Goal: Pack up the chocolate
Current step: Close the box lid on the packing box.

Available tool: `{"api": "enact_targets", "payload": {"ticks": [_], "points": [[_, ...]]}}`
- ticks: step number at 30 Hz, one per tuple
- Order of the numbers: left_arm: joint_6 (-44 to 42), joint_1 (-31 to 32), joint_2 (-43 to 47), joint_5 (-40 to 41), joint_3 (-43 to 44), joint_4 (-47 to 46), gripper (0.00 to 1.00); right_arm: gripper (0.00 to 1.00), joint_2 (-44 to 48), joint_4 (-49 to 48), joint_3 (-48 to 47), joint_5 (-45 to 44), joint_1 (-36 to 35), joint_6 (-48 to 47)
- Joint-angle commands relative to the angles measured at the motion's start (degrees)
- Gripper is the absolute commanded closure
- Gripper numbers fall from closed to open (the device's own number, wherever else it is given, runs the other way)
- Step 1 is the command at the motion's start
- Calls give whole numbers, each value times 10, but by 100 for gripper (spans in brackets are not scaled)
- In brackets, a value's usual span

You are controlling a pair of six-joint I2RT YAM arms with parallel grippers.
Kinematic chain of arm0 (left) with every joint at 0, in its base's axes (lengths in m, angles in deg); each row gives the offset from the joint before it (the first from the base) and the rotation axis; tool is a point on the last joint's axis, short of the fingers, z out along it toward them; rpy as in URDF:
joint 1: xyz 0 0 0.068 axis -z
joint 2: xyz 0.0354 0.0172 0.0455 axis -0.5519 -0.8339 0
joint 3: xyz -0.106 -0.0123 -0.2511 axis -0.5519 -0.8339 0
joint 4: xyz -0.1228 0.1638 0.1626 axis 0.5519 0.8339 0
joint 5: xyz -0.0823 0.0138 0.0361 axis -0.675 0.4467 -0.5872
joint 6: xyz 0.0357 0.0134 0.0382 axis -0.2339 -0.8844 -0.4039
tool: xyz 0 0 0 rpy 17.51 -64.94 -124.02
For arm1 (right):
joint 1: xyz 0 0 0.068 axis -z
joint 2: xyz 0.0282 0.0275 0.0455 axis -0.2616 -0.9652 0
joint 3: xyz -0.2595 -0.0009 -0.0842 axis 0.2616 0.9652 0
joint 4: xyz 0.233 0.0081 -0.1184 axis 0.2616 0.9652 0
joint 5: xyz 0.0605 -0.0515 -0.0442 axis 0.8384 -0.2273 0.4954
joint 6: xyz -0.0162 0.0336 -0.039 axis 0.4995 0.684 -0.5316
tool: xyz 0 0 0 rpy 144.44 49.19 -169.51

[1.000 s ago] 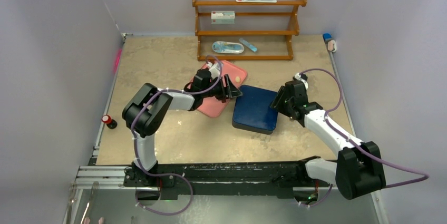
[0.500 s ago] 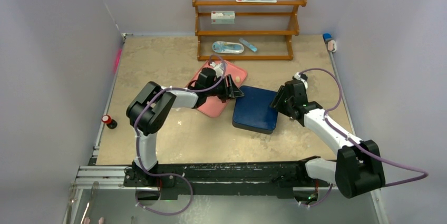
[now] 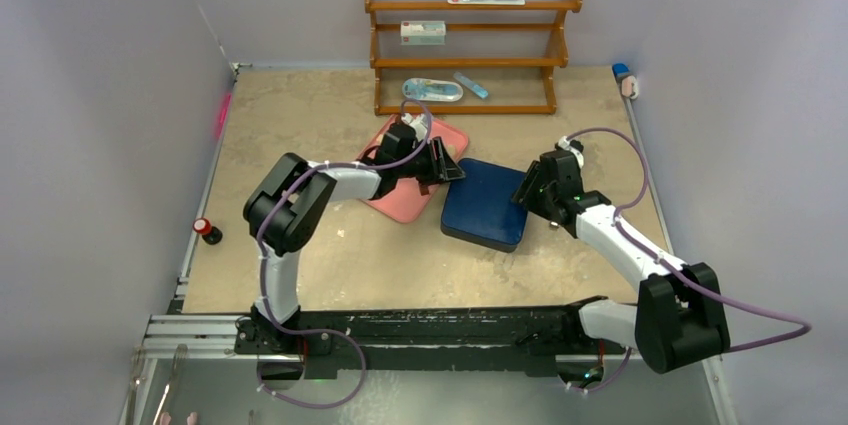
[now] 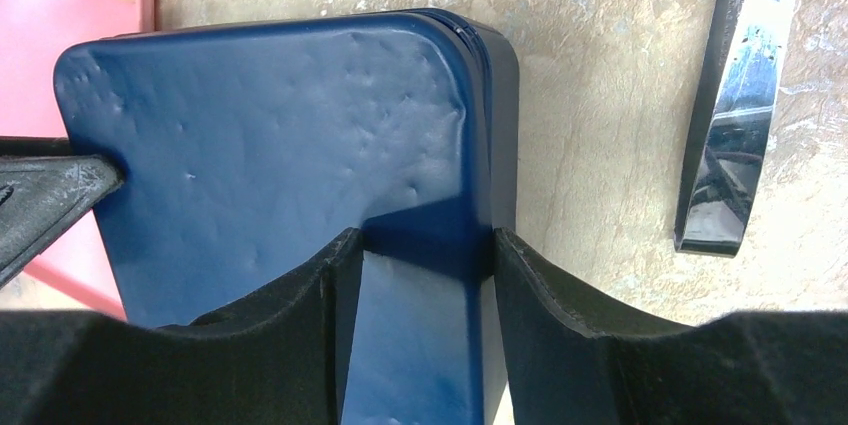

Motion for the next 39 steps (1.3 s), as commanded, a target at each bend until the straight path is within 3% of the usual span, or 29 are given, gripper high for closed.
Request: {"api": "enact_targets", "payload": {"ticks": [1, 17, 39], "points": [[-1, 11, -32, 15, 9, 65, 59, 47, 0, 15, -20, -5, -4, -6], [-1, 11, -37, 10, 18, 80, 59, 38, -48, 46, -65, -30, -3, -8], [-2, 9, -44, 10, 28, 97, 58, 36, -142, 10, -99, -31, 33, 2]]}}
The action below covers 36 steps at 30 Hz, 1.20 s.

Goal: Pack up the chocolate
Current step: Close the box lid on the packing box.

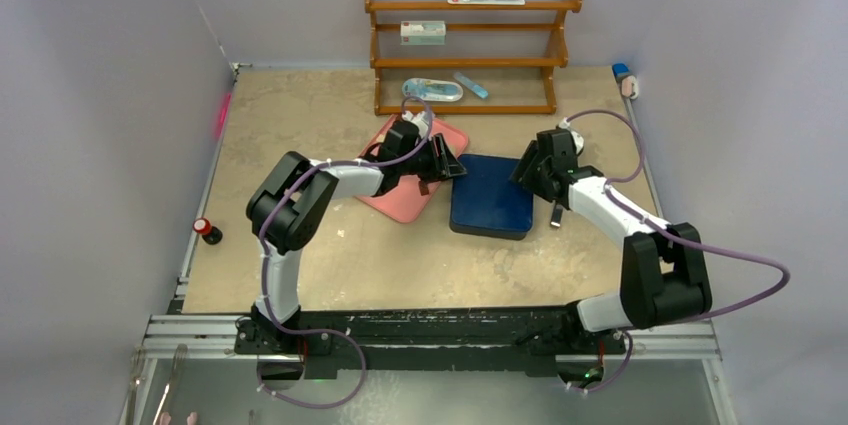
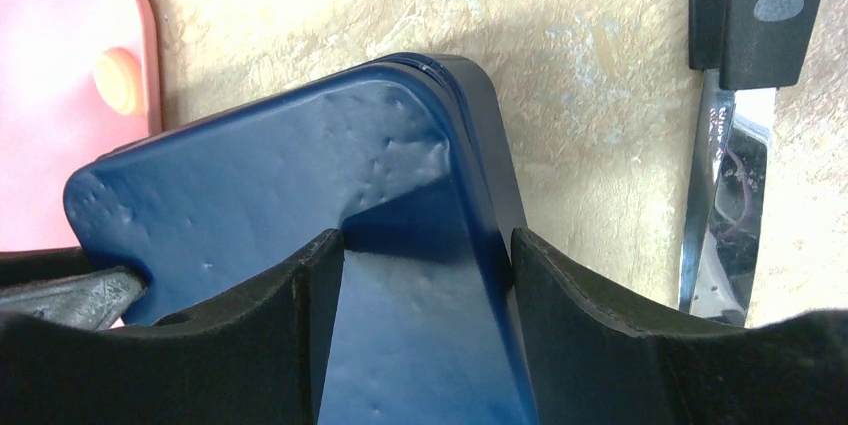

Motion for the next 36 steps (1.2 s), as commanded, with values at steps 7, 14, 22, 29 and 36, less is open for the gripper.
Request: {"api": "enact_targets", "payload": {"ticks": [7, 14, 22, 29, 36], "points": [[-13, 8, -41, -3, 10, 80, 58, 36, -51, 6, -16, 10, 23, 0], [-9, 7, -54, -4, 19, 94, 58, 36, -102, -7, -19, 51, 34, 18], [2, 7, -75, -9, 29, 103, 59, 38, -157, -30, -5, 92, 34, 33], [5, 7, -88, -14, 36, 114, 64, 41, -167, -50, 28, 113, 34, 42], [8, 8, -97, -20, 44, 125, 71, 46, -160, -64, 74, 142, 24, 60]]}}
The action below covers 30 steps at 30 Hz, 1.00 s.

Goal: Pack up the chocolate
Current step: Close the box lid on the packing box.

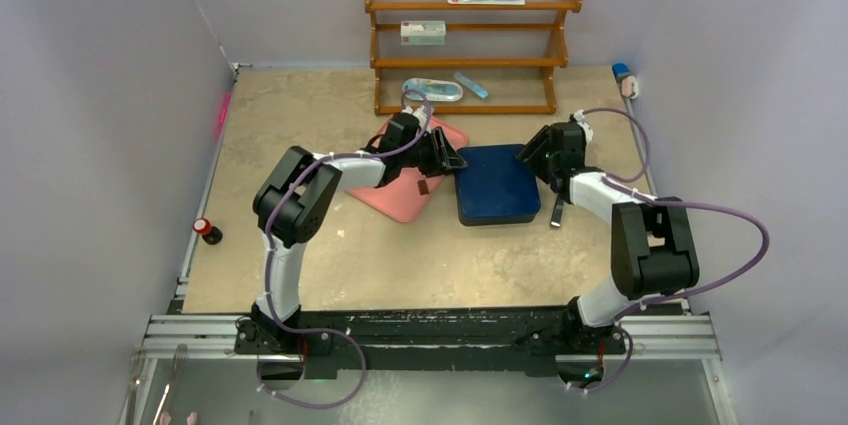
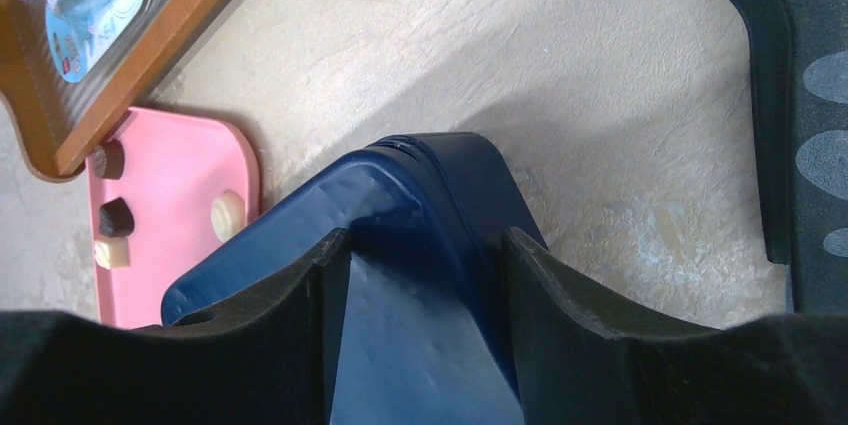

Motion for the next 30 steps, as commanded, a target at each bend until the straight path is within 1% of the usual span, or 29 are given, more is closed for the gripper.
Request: {"api": "enact_targets", "payload": {"ticks": [1, 2, 5, 7, 8, 10, 11, 12, 14, 15, 24, 30], "points": [[-13, 22, -60, -4, -10, 97, 72, 47, -56, 140, 71, 77, -38, 20], [-12, 21, -61, -5, -10, 98, 73, 49, -56, 137, 76, 82, -41, 24], [-10, 21, -62, -8, -10, 98, 78, 58, -58, 128, 88, 90, -52, 33], [-10, 21, -63, -8, -10, 101, 82, 70, -65, 121, 94, 95, -61, 39], [-11, 21, -62, -8, -10, 102, 85, 73, -69, 116, 98, 98, -64, 41], [-11, 22, -64, -8, -10, 106, 92, 81, -83, 113, 100, 105, -68, 45], [-11, 21, -65, -8, -10, 106, 98, 86, -88, 113, 101, 108, -68, 47], [-11, 22, -65, -8, -10, 108, 100, 90, -91, 99, 103, 109, -69, 49], [-11, 21, -65, -7, -10, 110, 100, 99, -92, 98, 104, 108, -72, 50], [-11, 22, -66, -7, -11, 110, 100, 100, -91, 98, 105, 107, -73, 50], [-6, 21, -66, -11, -16, 106, 100, 100, -71, 91, 129, 109, -79, 58], [-3, 22, -57, -16, -31, 100, 100, 100, -24, 96, 161, 97, -98, 74]]}}
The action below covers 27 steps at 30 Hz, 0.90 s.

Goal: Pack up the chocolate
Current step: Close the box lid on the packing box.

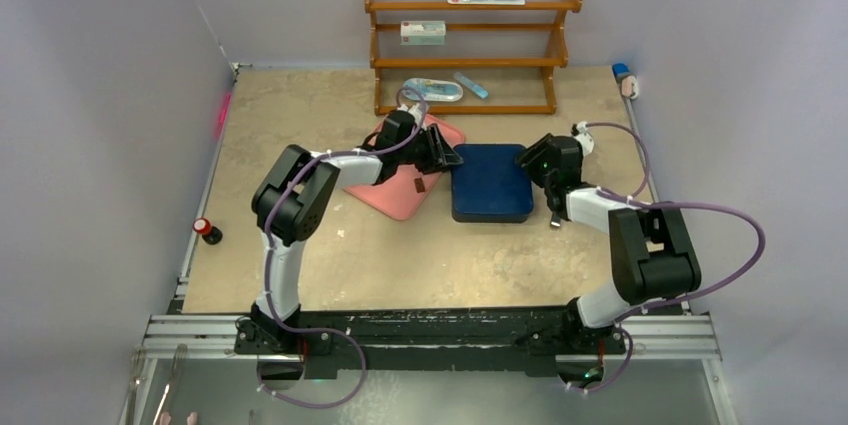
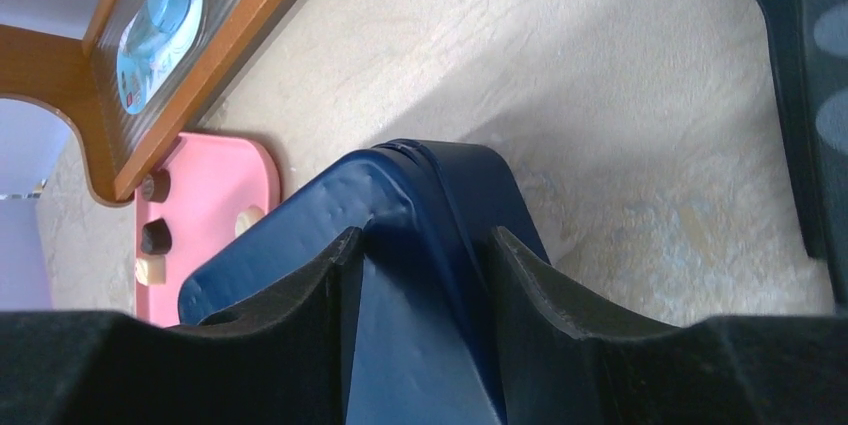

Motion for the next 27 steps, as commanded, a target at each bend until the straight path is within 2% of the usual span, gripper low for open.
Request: {"api": "enact_targets", "payload": {"ticks": [1, 13, 16, 20, 21, 23, 27], "points": [[-8, 34, -50, -7, -39, 94, 100, 100, -23, 242, 79, 119, -87, 27], [-2, 37, -15, -11, -69, 79, 100, 99, 47, 288, 89, 72, -96, 22], [-6, 37, -5, -7, -70, 86, 99, 81, 65, 302, 83, 61, -96, 14], [-9, 37, 4, -6, -69, 87, 63, 61, 88, 323, 68, 54, -96, -3], [-9, 37, 5, -6, -69, 85, 56, 58, 91, 327, 67, 56, -96, -6], [-12, 35, 5, -11, -66, 84, 50, 53, 92, 337, 59, 64, -96, -6], [-14, 32, 2, -17, -61, 80, 47, 43, 86, 345, 42, 63, -96, -15]]}}
